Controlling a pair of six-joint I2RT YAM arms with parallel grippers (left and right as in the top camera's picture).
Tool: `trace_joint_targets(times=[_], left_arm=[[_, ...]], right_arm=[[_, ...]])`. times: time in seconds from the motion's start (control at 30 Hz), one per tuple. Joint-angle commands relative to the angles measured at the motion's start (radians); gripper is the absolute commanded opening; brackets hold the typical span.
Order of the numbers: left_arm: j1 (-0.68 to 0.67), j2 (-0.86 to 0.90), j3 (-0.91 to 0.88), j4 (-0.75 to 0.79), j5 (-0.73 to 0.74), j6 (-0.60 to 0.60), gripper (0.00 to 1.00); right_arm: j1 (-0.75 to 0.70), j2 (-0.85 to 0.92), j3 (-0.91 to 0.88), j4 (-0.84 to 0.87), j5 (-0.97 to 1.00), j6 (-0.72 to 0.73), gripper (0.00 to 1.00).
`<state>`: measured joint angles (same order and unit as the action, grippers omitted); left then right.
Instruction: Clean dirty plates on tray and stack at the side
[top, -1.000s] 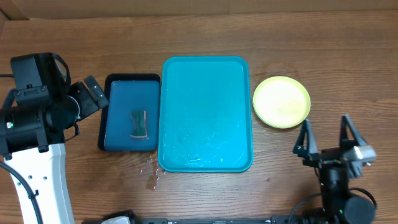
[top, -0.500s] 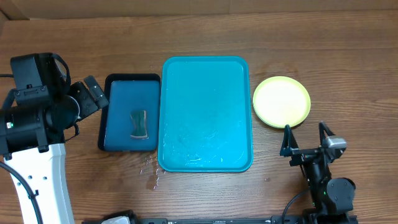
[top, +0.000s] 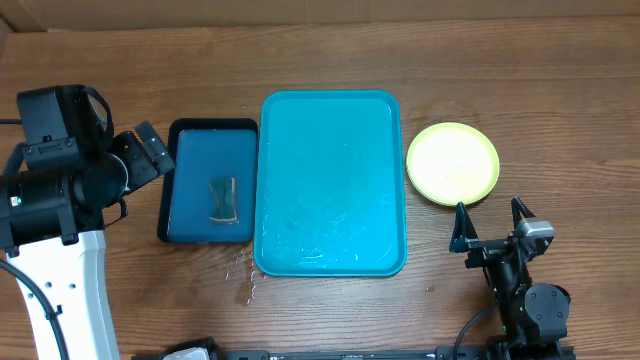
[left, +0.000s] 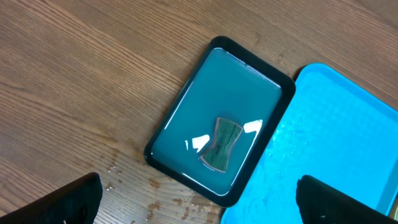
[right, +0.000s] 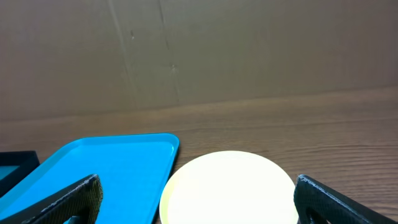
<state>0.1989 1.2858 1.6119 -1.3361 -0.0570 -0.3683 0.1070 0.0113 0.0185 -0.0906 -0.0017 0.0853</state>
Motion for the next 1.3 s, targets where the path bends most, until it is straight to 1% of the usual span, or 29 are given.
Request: trace_joint_targets(times=[0.0,0.9,1.07,1.27], left_arm=[[0.004,0.008,0.006,0.002,-0.002,-0.021,1.00],[0.004,0.008,0.006,0.002,-0.002,-0.021,1.00],[0.004,0.008,0.006,0.002,-0.050,0.009,1.00],[0.004,0.008,0.006,0.002,-0.050,0.009,1.00]], right_arm=[[0.002,-0.008,-0.010,0.006,-0.001,-0.007,1.00],[0.002,-0.008,-0.010,0.006,-0.001,-0.007,1.00],[0.002,-0.008,-0.010,0.006,-0.001,-0.008,1.00],[0.002,-0.008,-0.010,0.006,-0.001,-0.007,1.00]])
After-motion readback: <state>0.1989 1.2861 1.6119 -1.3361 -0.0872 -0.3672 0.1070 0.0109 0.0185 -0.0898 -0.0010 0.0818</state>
